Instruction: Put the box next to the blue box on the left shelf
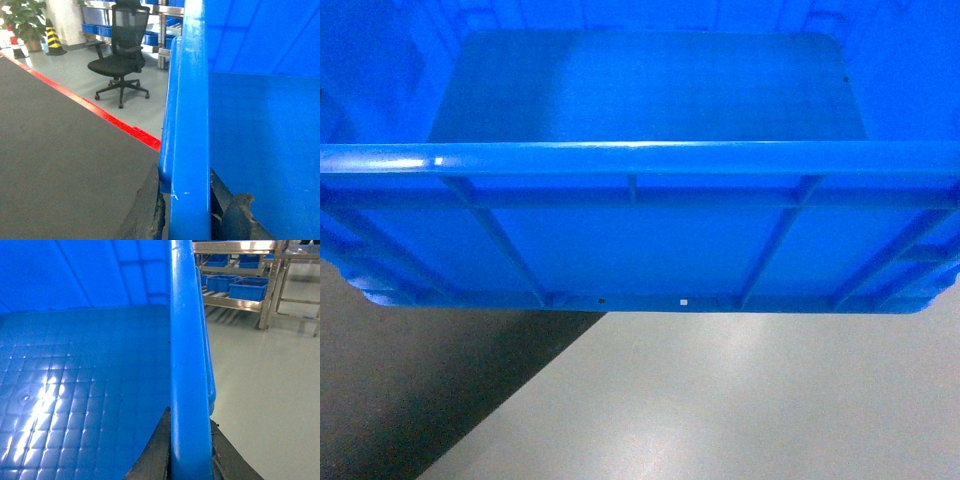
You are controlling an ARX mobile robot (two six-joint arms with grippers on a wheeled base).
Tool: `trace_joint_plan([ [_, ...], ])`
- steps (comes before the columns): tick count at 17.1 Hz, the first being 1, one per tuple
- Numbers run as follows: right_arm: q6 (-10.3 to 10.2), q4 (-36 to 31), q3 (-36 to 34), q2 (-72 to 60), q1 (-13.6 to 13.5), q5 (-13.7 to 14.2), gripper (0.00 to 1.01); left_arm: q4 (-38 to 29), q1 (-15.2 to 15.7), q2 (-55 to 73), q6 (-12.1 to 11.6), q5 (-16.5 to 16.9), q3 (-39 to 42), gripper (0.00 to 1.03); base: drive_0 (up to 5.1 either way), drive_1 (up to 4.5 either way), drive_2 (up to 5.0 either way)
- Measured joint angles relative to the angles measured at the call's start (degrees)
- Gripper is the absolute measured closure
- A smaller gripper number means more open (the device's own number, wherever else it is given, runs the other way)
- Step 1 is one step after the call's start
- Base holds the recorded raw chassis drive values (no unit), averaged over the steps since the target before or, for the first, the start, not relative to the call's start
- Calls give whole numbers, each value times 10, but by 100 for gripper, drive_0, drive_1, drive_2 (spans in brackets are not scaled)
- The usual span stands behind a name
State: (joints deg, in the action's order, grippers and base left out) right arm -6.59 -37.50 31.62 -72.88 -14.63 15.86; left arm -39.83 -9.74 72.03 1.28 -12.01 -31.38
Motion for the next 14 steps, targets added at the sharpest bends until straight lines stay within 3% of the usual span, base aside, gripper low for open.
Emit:
trace_joint_plan([
  [14,0,1,0,0,0,0,93,0,0,0,0,0,0,89,-134,-134,-134],
])
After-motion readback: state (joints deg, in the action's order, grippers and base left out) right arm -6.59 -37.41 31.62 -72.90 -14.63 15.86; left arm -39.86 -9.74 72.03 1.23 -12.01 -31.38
